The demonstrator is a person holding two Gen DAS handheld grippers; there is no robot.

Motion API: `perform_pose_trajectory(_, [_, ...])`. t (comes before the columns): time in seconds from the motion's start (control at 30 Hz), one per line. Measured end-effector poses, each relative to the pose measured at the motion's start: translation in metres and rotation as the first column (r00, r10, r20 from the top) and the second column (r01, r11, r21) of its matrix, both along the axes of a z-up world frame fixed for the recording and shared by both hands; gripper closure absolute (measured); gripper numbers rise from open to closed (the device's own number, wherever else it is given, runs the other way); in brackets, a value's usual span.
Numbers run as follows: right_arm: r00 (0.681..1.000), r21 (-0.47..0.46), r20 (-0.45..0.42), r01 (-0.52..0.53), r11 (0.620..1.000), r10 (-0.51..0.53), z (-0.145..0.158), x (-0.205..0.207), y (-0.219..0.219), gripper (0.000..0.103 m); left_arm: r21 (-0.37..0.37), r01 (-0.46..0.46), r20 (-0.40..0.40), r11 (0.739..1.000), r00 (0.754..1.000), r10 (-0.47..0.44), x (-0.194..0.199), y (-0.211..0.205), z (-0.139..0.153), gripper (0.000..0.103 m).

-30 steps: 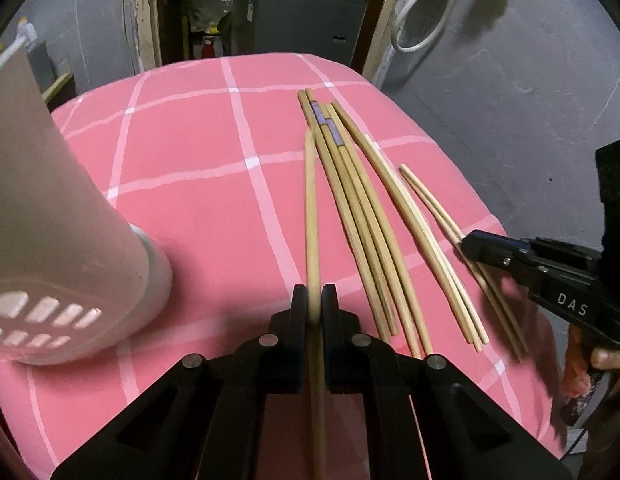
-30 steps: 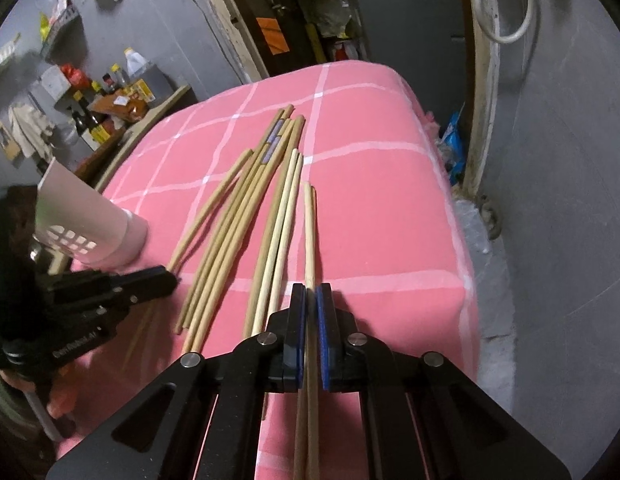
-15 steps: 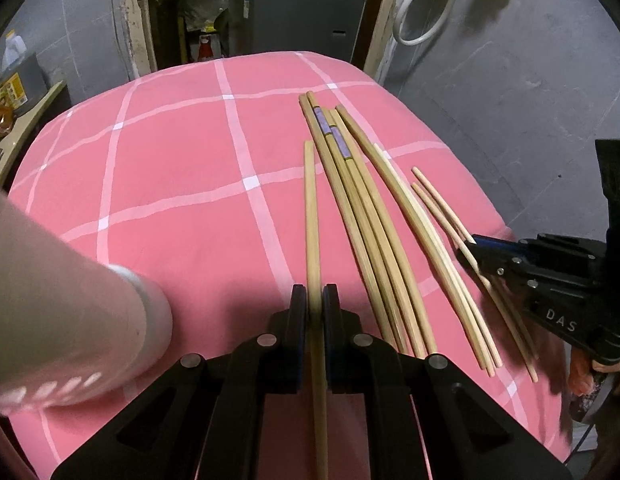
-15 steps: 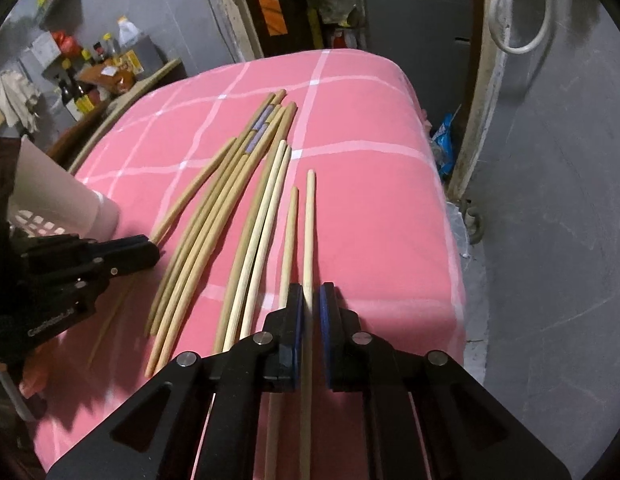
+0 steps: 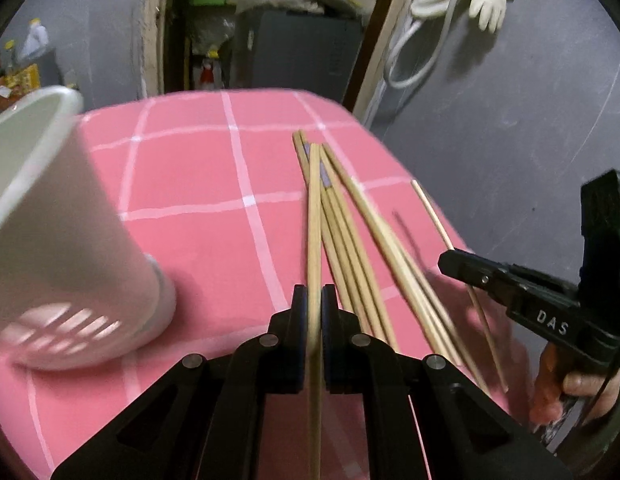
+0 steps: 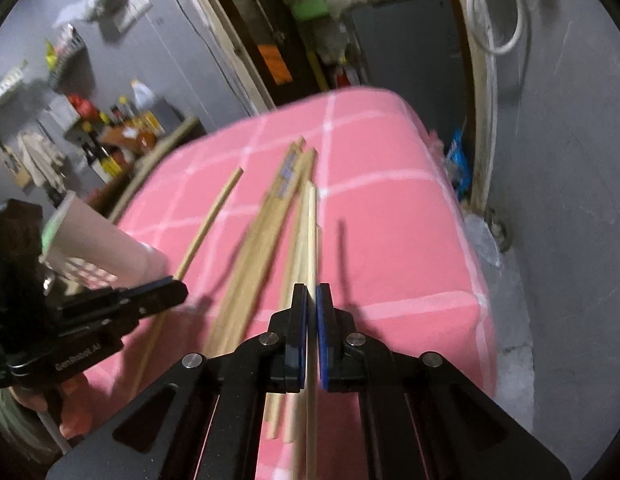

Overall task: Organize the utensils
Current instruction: 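Lift both held chopsticks upright with the left and right grippers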

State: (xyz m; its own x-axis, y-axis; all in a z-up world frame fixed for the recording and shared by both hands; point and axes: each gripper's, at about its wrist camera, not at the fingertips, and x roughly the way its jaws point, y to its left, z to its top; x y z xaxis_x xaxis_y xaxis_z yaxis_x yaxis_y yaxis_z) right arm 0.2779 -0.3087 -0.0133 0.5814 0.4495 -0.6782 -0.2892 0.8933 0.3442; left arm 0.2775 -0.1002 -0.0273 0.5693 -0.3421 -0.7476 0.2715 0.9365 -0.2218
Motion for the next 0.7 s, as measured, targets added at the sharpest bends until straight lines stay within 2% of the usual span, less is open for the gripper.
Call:
perform_pose_trajectory(0.13, [0.988,0.017,0.154,-0.003,1.0,0.0,0.026,-0.029,0.013,0.1,-0.049,-0.025,0.114,0.998,0.993,0.03,-0.024,0.008,0.023,0.099])
perform_pose_trajectory(0.27, [0.945,0.027,0.326,-0.003,1.0,-0.006,0.056,-0.053,0.032,0.1,-0.1,-0.063,0.244,0.993,0.966,0.086,-0.045,0.026,0.053,0.099])
perform_pose_trajectory(0.4, [0.883,0.035,0.468,-0.018,0.999,-0.001,0.082,-0.067,0.055,0.1,-0.14,-0.1,0.376,0.985,0.915,0.146,-0.065,0.047,0.085,0.099])
perform_pose_trajectory(0.5, [0.833,0.064,0.553,-0.046,0.997,0.003,0.1,-0.07,0.076,0.1,-0.163,-0.125,0.463,0.979,0.866,0.188,-0.075,0.062,0.111,0.099])
perform_pose_trajectory(0.53, [0.811,0.083,0.585,-0.063,0.995,0.002,0.108,-0.069,0.086,0.1,-0.168,-0.135,0.48,0.976,0.854,0.201,-0.076,0.067,0.118,0.099])
perform_pose_trajectory(0.7, [0.75,0.152,0.662,-0.146,0.978,0.009,0.136,-0.055,0.125,0.1,-0.216,-0.192,0.537,0.957,0.795,0.281,-0.07,0.11,0.147,0.099])
